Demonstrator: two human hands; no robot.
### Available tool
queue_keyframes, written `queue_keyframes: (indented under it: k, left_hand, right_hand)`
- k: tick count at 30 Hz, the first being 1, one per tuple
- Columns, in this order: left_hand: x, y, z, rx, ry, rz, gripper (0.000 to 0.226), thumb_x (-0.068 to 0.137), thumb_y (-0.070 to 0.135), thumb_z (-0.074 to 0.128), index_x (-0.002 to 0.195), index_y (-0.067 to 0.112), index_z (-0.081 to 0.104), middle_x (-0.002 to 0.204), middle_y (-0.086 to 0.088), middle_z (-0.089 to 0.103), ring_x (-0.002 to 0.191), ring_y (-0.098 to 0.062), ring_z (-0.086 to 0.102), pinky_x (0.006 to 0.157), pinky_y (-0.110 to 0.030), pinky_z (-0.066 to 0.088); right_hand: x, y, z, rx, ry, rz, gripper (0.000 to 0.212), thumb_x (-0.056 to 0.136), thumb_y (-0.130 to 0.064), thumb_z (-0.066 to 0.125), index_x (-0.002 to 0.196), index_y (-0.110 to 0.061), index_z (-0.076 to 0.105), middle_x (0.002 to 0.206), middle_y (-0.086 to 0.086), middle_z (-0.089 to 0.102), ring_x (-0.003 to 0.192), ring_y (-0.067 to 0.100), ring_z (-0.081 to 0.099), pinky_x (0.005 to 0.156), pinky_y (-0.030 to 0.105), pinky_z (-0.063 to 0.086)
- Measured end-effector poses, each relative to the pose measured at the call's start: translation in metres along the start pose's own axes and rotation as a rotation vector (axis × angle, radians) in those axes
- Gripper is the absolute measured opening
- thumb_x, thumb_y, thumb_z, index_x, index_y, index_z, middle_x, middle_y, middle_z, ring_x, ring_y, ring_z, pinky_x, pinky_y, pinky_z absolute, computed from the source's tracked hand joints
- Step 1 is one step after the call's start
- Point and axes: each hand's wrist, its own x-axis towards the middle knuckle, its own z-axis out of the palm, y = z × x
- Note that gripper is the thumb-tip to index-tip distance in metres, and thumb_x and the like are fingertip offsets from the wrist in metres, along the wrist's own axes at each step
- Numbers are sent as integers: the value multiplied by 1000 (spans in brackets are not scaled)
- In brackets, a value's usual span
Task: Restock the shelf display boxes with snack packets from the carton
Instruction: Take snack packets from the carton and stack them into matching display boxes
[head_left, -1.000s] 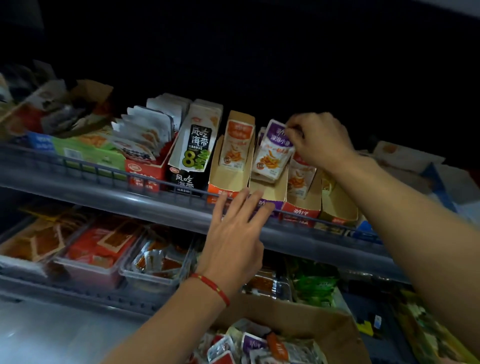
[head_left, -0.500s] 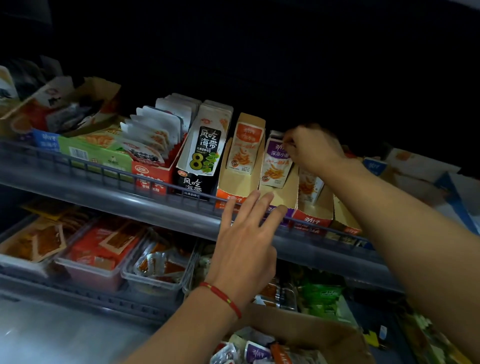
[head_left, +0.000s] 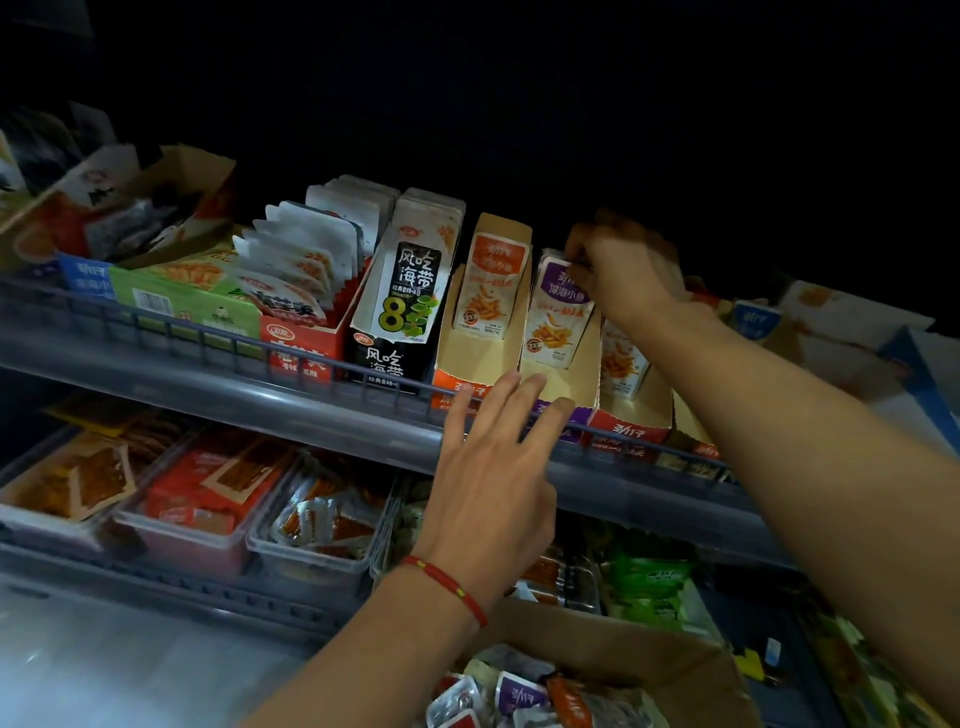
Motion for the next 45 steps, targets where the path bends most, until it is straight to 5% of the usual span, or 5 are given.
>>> queue_keyframes:
  k: [11,16,27,33,45]
  left_hand:
    - [-16,0,5,21,95,116,60,74,7,62,132,16,56,144,-10,51,140,-32,39,116,-55,30]
    - [-54,27,18,4,104,317,33,77,6,52,108,9,65,108,-9,59,104,-33,55,83,-46,47]
    - [-144,27,147,41,-939,208,43,85,34,63,127,23,62,124,-8,65,114,-28,61,89,-34,52]
    - [-143,22,181,275,-899,339,54,80,67,54,122,34,65,107,7,70,109,-19,59,89,-36,47]
    - [-121,38,121,-49,-707,9,12,96,32,56,85,29,58,78,7,69,70,-11,67,59,-29,50]
  right_hand:
    - [-126,17,-43,178,285,-156,21,96,-27,53,109,-17,66,107,4,63,92,28,64,66,42,53]
    - [-243,36,-26,309,81,-110,23,95,-28,50,110,-21,65,105,-3,63,87,22,64,63,43,55]
    - [-332,72,21,537,-453,98,14,95,-38,58,101,-38,70,100,-16,69,84,7,63,76,43,58]
    - [-330,69,22,607,-512,92,14,97,-35,60,106,-33,72,100,-13,70,91,9,65,77,40,58]
    - [-328,75,24,668,-731,106,22,98,-21,62,119,-25,69,112,-7,66,105,12,63,91,30,52]
